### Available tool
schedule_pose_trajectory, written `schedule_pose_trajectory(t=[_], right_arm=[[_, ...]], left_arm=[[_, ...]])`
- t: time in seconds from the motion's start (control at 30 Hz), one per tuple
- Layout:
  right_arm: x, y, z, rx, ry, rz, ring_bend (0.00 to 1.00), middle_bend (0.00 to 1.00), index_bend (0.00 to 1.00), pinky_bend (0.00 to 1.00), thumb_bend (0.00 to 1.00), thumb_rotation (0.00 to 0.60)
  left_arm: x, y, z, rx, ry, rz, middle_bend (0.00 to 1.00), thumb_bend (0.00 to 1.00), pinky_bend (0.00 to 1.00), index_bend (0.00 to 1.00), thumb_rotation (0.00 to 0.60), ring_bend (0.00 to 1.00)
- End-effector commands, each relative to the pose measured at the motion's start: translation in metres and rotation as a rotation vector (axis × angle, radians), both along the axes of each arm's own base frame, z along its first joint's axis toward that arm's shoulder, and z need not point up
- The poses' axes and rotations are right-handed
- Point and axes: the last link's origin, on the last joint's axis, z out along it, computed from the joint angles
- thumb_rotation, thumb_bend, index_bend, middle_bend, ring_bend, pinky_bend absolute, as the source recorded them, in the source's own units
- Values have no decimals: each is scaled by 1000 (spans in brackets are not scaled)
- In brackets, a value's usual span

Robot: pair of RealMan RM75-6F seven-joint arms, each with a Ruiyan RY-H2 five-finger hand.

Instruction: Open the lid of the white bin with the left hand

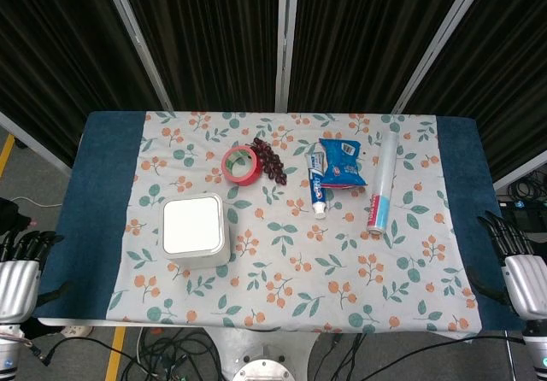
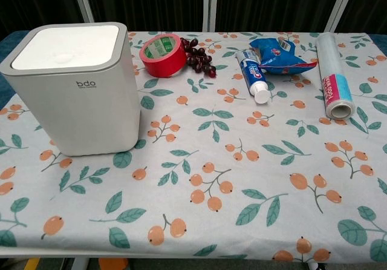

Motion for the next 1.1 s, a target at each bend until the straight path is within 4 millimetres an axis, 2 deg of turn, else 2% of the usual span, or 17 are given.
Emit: schedule_pose_trajectory(t=[0.03, 0.3, 0.4, 0.6, 0.77, 0.87, 1.1], right_arm=[[1, -1, 0, 2, 0, 2, 0, 0, 0, 0, 294, 600], [-1, 0, -4, 25, 2, -13, 0, 0, 0, 0, 294, 600], [-2, 0, -6, 44, 5, -22, 0, 0, 0, 0, 294, 600], [-1, -4, -13, 76, 2, -21, 0, 0, 0, 0, 294, 600], [-1, -5, -20, 112, 2, -32, 0, 0, 0, 0, 294, 600], [-1, -5, -21, 116, 0, -33, 0, 0, 0, 0, 294, 600], [-2, -6, -21, 116, 2, -39, 0, 0, 0, 0, 294, 600]], left_arm=[[0, 0, 0, 0, 1, 1, 199, 88, 5, 244, 600, 141], [1, 2, 1, -6, 0, -9, 199, 88, 5, 244, 600, 141], [7, 7, 1, -27, -19, -52, 199, 88, 5, 244, 600, 141], [40, 28, -3, -123, -84, -281, 199, 88, 5, 244, 600, 141], [70, 46, -15, -240, -122, -467, 142, 87, 5, 224, 600, 139], [83, 55, -24, -318, -103, -525, 134, 86, 5, 192, 600, 116], [108, 71, -45, -439, -33, -600, 132, 87, 4, 192, 600, 113]])
